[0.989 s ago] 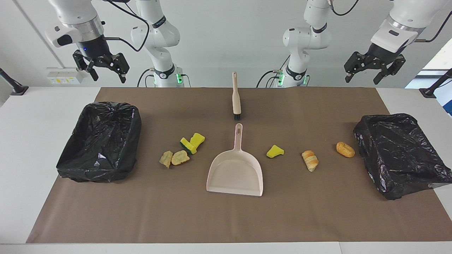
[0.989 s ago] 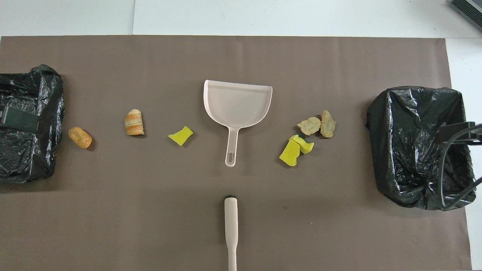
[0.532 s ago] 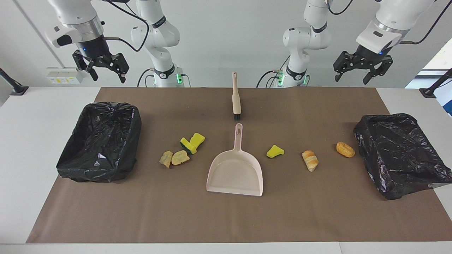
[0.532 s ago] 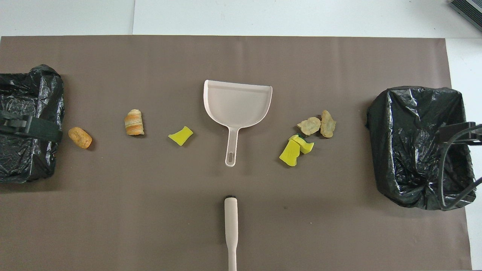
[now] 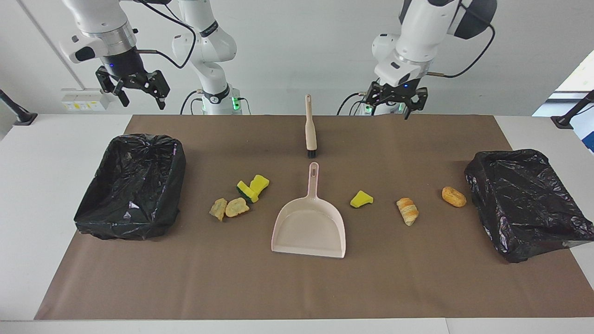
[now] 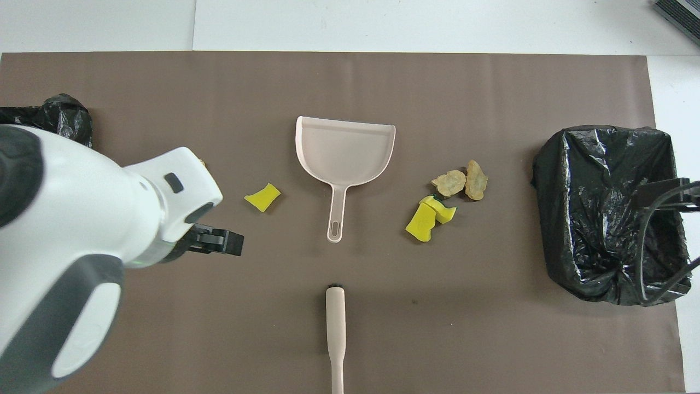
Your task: Sweep and dump trash in bin
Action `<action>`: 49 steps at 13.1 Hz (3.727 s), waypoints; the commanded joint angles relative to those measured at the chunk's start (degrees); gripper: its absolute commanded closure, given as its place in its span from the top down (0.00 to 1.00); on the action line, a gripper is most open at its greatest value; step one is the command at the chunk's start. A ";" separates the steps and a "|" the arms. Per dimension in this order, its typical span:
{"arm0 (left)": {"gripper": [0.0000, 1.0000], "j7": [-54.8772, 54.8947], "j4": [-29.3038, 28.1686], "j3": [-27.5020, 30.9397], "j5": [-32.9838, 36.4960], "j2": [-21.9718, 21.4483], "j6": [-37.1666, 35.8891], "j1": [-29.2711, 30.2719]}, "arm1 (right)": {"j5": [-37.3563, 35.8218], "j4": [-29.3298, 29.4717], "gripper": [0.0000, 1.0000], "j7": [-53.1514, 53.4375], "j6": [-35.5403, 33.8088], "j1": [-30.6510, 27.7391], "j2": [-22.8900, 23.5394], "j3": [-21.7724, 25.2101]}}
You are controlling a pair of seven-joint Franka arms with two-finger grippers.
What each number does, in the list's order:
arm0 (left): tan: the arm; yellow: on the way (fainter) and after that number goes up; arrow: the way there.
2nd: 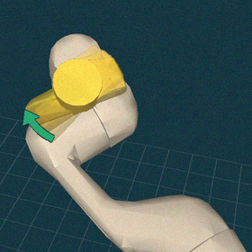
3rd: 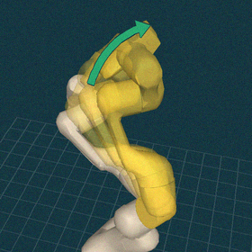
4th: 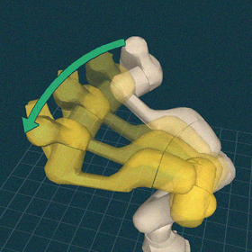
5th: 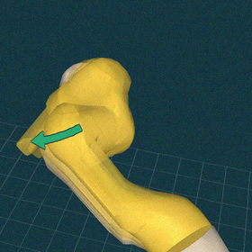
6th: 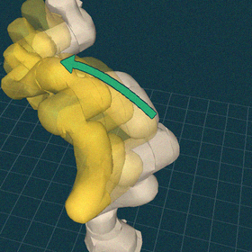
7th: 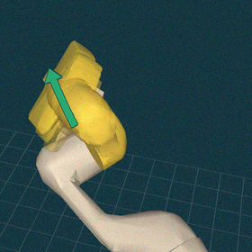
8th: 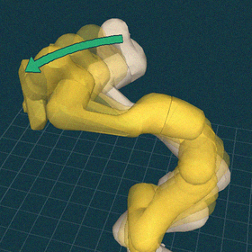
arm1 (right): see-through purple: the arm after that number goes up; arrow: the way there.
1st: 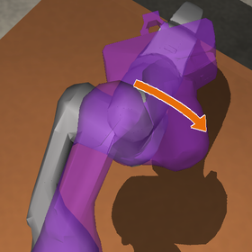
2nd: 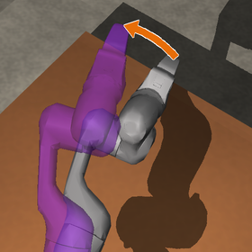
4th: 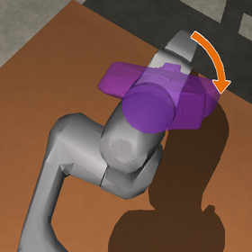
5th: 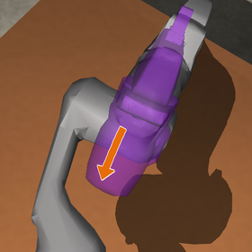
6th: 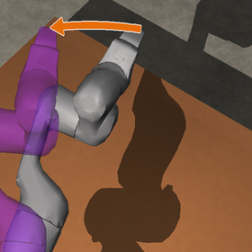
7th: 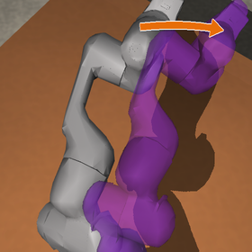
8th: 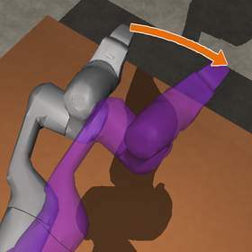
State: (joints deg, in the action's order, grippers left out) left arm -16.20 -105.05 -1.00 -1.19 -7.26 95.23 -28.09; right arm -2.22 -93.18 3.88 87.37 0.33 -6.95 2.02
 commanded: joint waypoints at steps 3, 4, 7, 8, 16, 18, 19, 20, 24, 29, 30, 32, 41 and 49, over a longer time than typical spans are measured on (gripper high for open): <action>1.00 -10.24 -13.76 0.92 0.32 -6.97 7.69 -11.53 | 0.81 -1.12 1.00 -1.07 -0.79 -1.04 -1.05 -0.35; 1.00 -12.35 -15.17 0.92 0.32 -6.98 8.39 -14.07 | 0.73 -1.12 1.00 -1.15 -0.79 -1.12 -1.05 -0.35; 1.00 -19.38 -20.88 0.92 0.32 -6.98 13.92 -20.75 | 0.72 -1.04 1.00 -0.54 -1.93 -1.04 -0.62 -0.35; 1.00 -20.62 -23.07 0.74 0.32 -6.71 15.32 -22.69 | 0.72 -1.04 1.00 -0.54 -2.28 -1.12 -0.53 -0.35; 1.00 -32.74 -37.41 0.56 0.14 -6.62 29.47 -35.00 | 0.11 -1.12 1.00 -2.47 -3.34 -0.25 -0.35 -0.35; 0.94 -35.65 -38.83 0.56 0.05 -6.36 32.29 -36.59 | -0.68 -1.12 1.00 -2.30 -4.57 0.98 0.44 -0.61; 0.94 -35.66 -38.91 0.48 -0.12 -5.75 32.47 -37.29 | -0.68 -1.12 1.00 -2.21 -4.57 1.68 1.31 -0.62; 0.90 -36.01 -39.09 0.56 -0.39 -5.31 33.26 -38.78 | -0.60 -1.12 1.00 -2.12 -4.31 1.78 2.28 -0.79; 0.68 -39.53 -40.32 0.56 -0.91 -5.22 35.03 -40.11 | 0.46 -1.30 1.00 -0.54 -1.59 3.70 4.13 -1.23; 0.57 -39.88 -40.32 0.48 -3.63 -5.13 34.94 -40.11 | 5.28 -2.01 1.00 4.87 2.89 5.02 8.51 -1.23; 0.51 -39.97 -40.32 0.56 -4.25 -5.13 34.76 -40.11 | 4.86 -1.66 1.00 7.70 3.33 6.42 9.40 -1.23; 0.30 -39.97 -40.15 0.65 -4.34 -4.95 34.32 -40.11 | 5.03 -1.56 1.00 8.95 5.08 8.36 9.58 -1.23; 0.00 -39.18 -28.12 1.62 0.38 -6.26 12.29 -28.97 | 6.97 3.62 1.00 21.15 5.80 13.80 16.07 -1.67; 0.00 -19.44 -21.25 1.62 10.93 -5.84 7.68 -0.15 | 11.70 5.56 1.00 33.47 14.14 19.44 21.97 -2.20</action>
State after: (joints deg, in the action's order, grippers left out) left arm -40.44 -128.85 1.57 6.62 -14.40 104.56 -33.14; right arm 7.87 -88.80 35.39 100.26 18.87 14.10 -0.18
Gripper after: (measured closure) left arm 0.740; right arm 0.000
